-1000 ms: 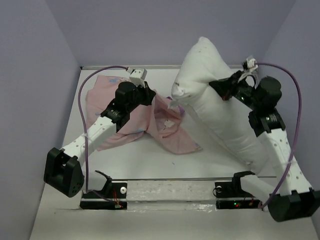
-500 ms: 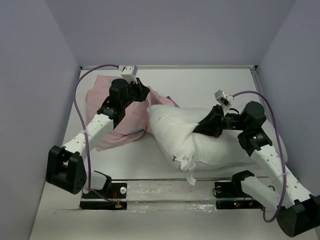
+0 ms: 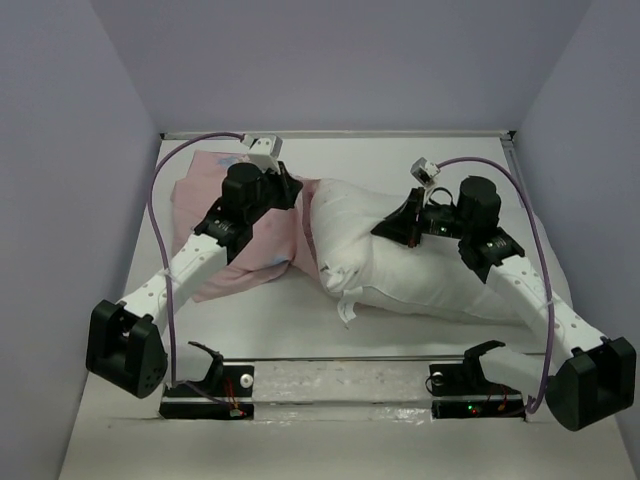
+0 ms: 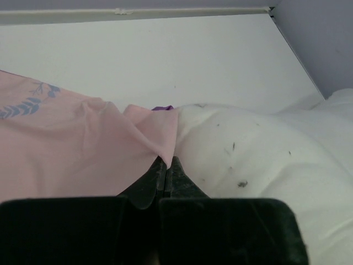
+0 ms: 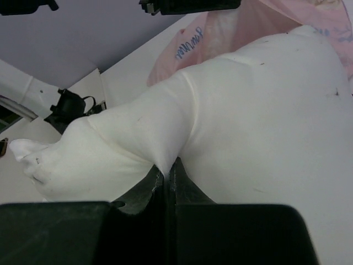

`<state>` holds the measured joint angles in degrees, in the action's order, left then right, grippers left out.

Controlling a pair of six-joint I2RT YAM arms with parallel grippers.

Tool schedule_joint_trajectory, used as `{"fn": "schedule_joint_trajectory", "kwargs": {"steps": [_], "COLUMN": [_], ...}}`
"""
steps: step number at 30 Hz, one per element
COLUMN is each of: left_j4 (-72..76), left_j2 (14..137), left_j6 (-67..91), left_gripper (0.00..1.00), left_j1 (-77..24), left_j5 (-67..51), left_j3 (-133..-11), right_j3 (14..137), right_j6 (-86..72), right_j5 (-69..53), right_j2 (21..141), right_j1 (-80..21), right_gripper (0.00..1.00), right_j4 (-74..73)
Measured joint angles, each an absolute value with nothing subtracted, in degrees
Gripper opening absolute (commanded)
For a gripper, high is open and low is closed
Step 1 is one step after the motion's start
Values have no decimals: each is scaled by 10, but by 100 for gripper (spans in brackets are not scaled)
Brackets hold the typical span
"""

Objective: Put the pillow into the pillowcase

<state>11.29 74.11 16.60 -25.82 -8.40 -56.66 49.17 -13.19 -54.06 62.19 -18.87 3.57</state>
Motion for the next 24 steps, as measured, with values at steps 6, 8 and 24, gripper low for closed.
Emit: {"fn": "schedule_joint_trajectory", "kwargs": {"steps": [6, 8, 24], "left_j4": [88, 83, -7], "left_j2": [737, 736, 698], "left_j6": [146, 145, 145], "left_gripper": [0, 0, 0], "left_j1": [-293, -296, -296], "left_j5": [-55, -57, -123], "left_j3": [-567, -567, -609], "right_j3": [512, 519, 547], "right_j6": [-114, -110, -20], "right_j5": [-490, -472, -247], "right_j2": [656, 664, 764], "right_j1": [-189, -194, -370], "right_gripper": [0, 0, 0], "right_j4": [22, 20, 26]}}
